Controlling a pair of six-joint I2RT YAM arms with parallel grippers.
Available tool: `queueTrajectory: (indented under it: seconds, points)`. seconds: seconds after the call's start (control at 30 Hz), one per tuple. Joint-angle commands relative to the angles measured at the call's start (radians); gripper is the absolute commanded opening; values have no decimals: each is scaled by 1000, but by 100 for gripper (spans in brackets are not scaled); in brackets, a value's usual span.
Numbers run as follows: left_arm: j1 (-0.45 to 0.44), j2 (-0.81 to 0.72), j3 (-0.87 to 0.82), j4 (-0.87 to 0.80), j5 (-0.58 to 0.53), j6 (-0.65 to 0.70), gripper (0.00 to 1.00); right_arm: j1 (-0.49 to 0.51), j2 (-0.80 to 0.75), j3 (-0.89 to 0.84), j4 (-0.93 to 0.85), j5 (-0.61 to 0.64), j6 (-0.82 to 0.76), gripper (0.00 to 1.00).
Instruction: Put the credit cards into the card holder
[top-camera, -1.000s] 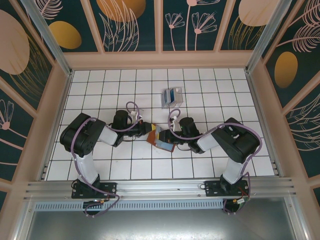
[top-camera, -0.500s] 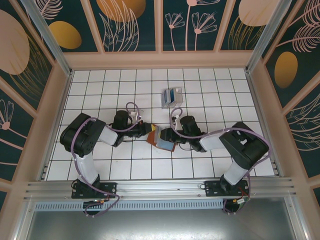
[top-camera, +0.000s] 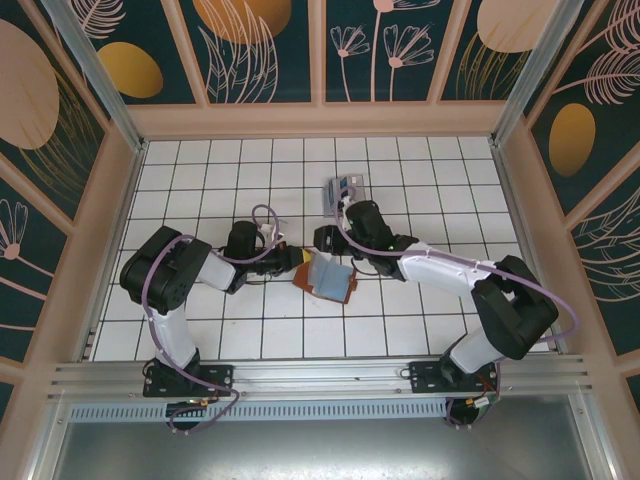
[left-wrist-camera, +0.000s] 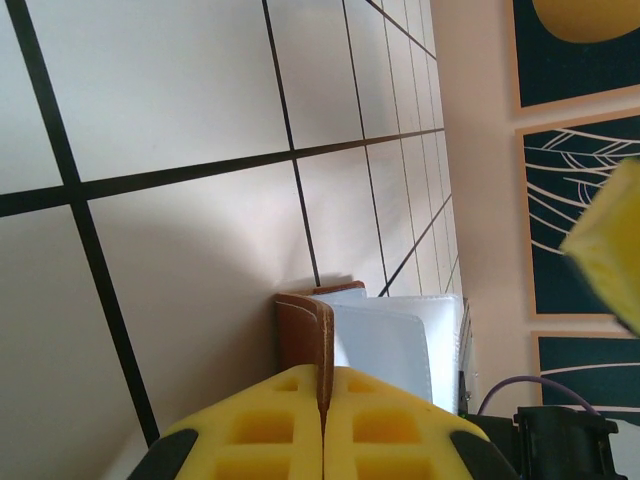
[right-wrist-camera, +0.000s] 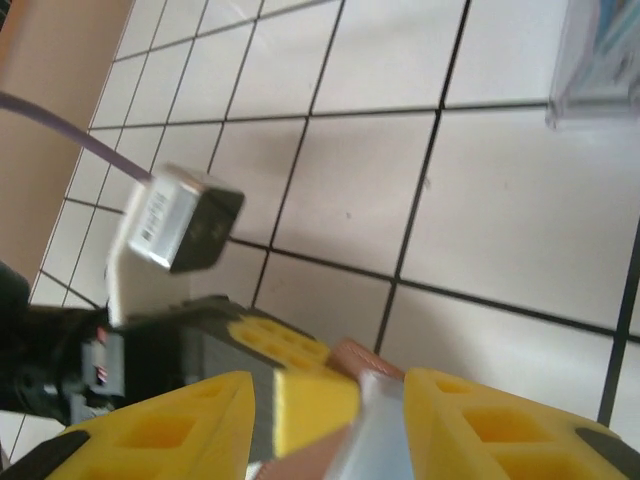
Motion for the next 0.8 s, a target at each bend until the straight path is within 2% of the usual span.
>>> queueTrajectory:
  seconds: [0.0,0.07,0.17,0.4,0.77]
  points:
    - [1,-6,5,20,-14,3,0,48,55,55,-163,89,-41,54]
    - [1,-3,5,24,-13,2,0,96,94,101,-214,147,-66,61]
    - [1,3,2,54,-7,-16,0,125,153,167,-297,262,-81,61]
    - [1,2,5,48,0,-13,0,127,174,136,-308,256,-64,61]
    - [1,5,2,61,-6,-23,0,113,92,19,-317,275,-36,61]
